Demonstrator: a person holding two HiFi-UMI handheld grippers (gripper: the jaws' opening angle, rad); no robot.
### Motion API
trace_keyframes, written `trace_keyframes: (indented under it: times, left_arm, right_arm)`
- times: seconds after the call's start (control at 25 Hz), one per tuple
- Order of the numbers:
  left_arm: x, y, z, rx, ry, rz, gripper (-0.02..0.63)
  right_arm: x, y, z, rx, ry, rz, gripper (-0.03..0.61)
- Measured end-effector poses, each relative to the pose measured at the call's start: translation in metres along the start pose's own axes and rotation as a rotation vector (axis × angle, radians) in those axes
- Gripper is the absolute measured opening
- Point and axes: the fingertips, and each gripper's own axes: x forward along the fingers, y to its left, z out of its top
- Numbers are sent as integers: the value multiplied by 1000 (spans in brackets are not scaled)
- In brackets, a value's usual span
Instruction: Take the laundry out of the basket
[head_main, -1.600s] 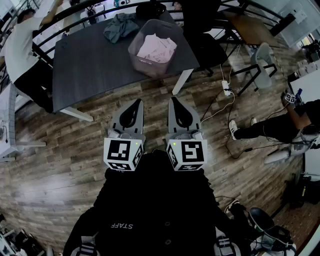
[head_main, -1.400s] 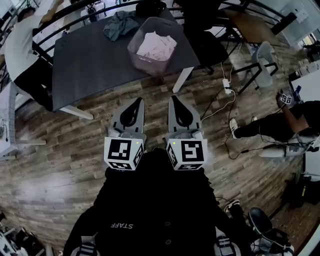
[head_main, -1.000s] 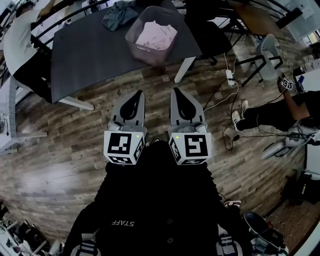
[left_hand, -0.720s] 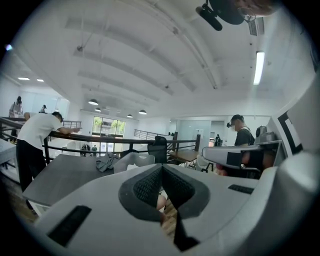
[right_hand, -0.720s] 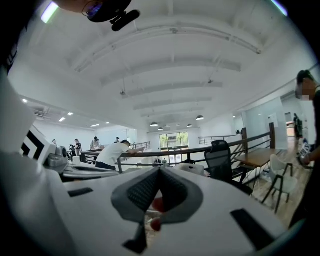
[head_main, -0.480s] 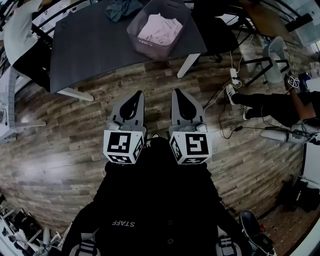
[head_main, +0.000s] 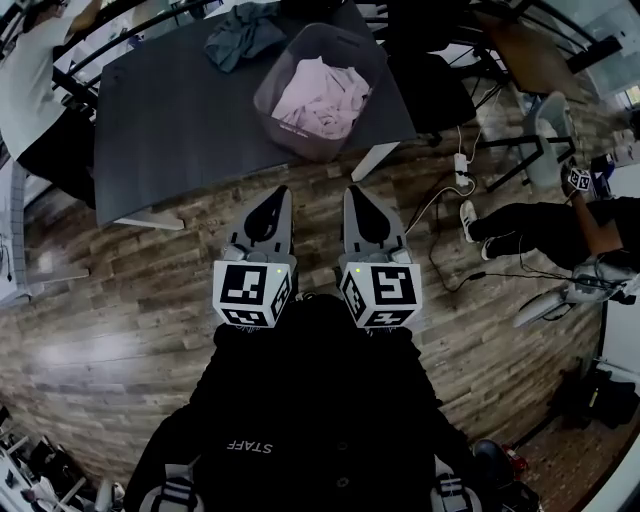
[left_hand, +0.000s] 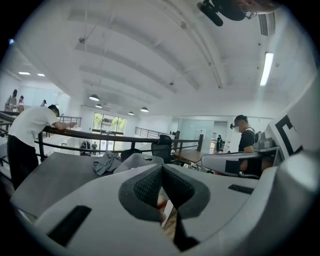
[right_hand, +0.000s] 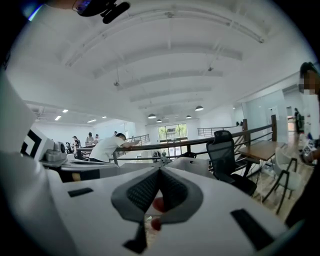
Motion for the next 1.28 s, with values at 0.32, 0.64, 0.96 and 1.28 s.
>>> trace_keyframes:
  times: [0.32,0.64,0.96,1.28]
  left_arm:
    - [61,46,33,-3,-10,-9,0]
    - [110,70,36,-21,38,-55,0]
    - [143,90,25,-53,105,-69,0]
    - [163,95,16,-77,157,-39,0]
  right_arm:
    - [77,-18,24,4,23,-32,14]
    - [132,-31,29,-8,79,-67,14]
    - [168,-42,19,-10,147,-93,14]
    - [181,-58,9,5,194,-83,15]
